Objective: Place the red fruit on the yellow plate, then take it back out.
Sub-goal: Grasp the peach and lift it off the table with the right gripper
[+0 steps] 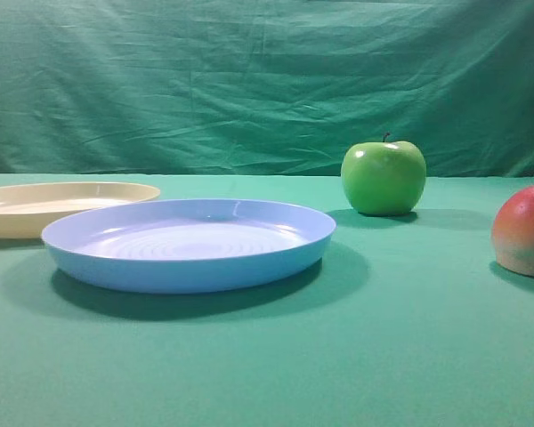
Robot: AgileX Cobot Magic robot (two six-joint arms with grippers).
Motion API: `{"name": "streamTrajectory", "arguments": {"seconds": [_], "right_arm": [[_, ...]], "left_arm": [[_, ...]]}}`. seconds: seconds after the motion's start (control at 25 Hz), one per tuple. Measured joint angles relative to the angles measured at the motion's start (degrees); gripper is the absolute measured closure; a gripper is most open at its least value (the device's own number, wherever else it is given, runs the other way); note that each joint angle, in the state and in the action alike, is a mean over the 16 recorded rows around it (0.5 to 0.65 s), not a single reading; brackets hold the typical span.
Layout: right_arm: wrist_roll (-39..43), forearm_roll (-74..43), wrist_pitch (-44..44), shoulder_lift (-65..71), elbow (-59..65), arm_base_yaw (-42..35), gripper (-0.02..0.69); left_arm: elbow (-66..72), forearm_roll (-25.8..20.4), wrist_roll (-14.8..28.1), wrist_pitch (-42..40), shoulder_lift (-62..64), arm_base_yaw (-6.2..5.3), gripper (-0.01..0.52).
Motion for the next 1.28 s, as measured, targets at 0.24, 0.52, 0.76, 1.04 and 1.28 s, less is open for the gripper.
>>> {"name": "streamTrajectory", "arguments": {"seconds": [0.24,0.52,0.76,1.04,1.28], "right_arm": [[0.00,0.00,0.00,0.00,0.00,0.00,0.665],[0.00,0.00,0.00,0.00,0.00,0.00,0.665],[0.00,0.00,-0.03,0.00,0.00,0.00,0.665],[0.75,2.46,-3.58,0.00,0.04,0.00,0.665],[1.68,6.89,-7.45,0.05,-0.95,0.00,0.665]], "left_arm": [[0.00,0.00,0.00,0.00,0.00,0.00,0.514],[0.00,0.00,0.00,0.00,0.00,0.00,0.514],[0.00,0.00,0.00,0.00,0.00,0.00,0.514],[0.00,0.00,0.00,0.00,0.00,0.00,0.514],[0.00,0.00,0.00,0.00,0.00,0.00,0.514]]}}
